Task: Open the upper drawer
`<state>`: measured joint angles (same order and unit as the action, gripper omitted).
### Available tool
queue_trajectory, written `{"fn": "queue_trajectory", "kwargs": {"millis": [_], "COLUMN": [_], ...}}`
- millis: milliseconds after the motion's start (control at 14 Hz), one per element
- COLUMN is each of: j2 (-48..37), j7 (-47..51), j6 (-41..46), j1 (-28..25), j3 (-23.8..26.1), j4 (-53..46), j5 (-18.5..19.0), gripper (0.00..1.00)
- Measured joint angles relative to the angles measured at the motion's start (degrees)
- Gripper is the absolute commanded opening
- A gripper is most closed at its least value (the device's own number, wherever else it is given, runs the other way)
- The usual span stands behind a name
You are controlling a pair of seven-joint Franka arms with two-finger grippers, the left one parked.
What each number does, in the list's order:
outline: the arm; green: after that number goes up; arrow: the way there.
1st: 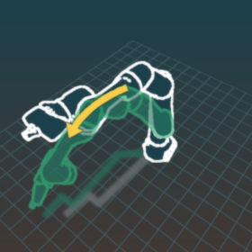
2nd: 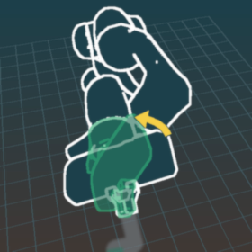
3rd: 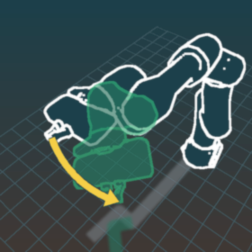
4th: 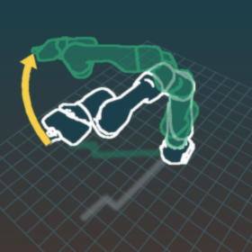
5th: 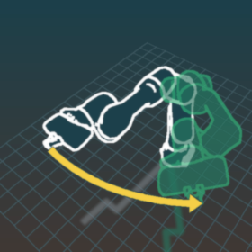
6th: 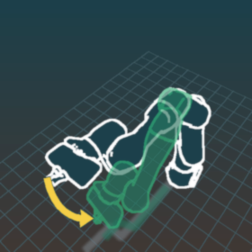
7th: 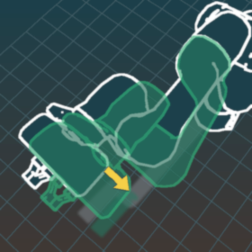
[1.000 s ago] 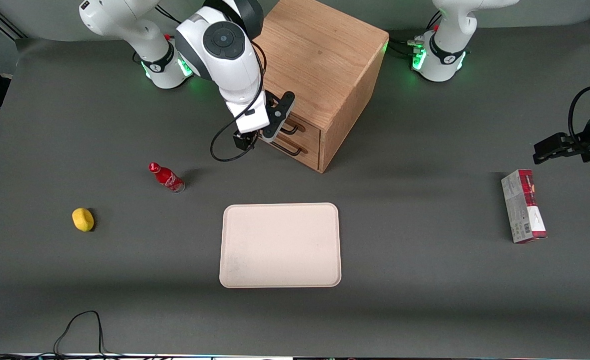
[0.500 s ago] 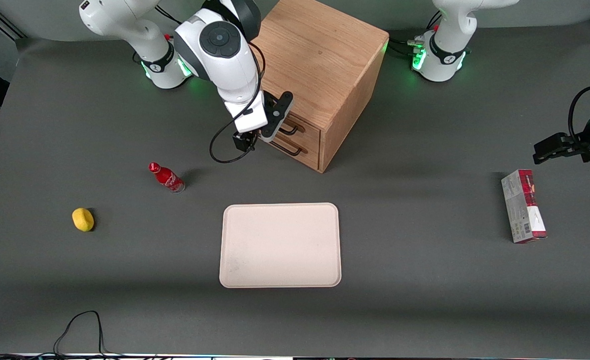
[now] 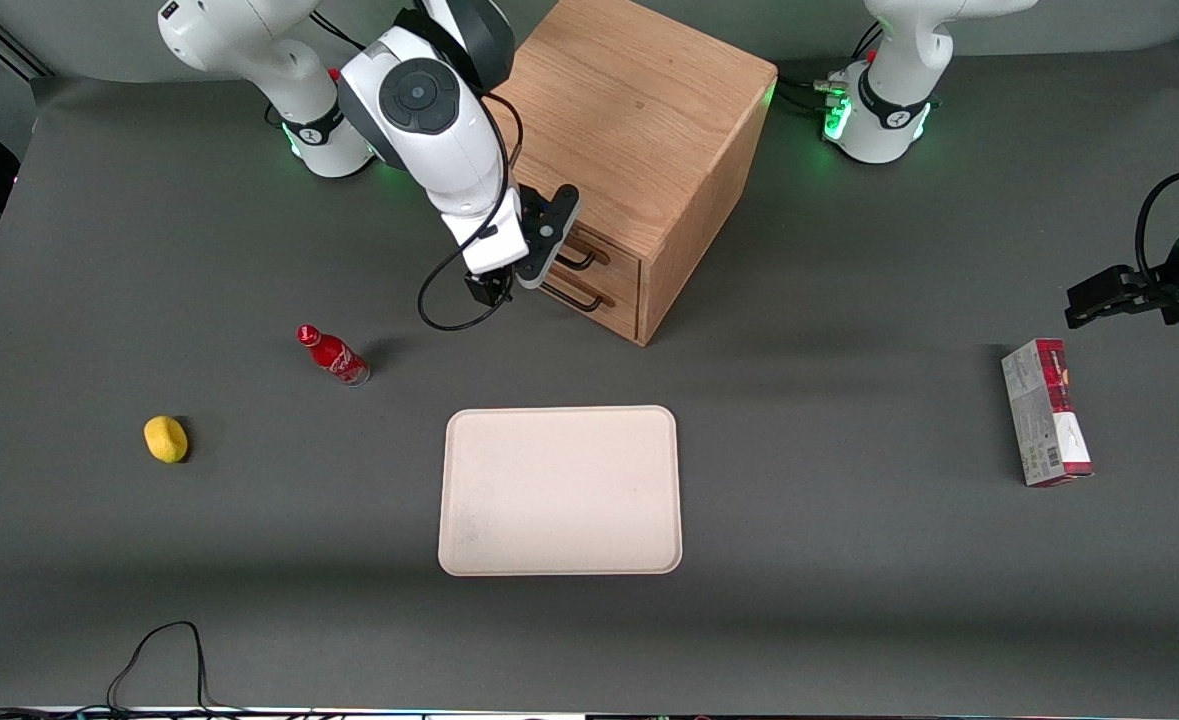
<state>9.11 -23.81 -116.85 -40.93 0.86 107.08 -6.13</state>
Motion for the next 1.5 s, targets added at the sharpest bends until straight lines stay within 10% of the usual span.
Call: {"fn": "queue_trajectory", "kwargs": {"millis": [1500], "j2": [3.3], "j7": [-2.6], "j6": [1.6], "j1": [0.1], "j3": [-0.5], "j4": [-0.6], "j5": [-2.7], "gripper": [1.00]}}
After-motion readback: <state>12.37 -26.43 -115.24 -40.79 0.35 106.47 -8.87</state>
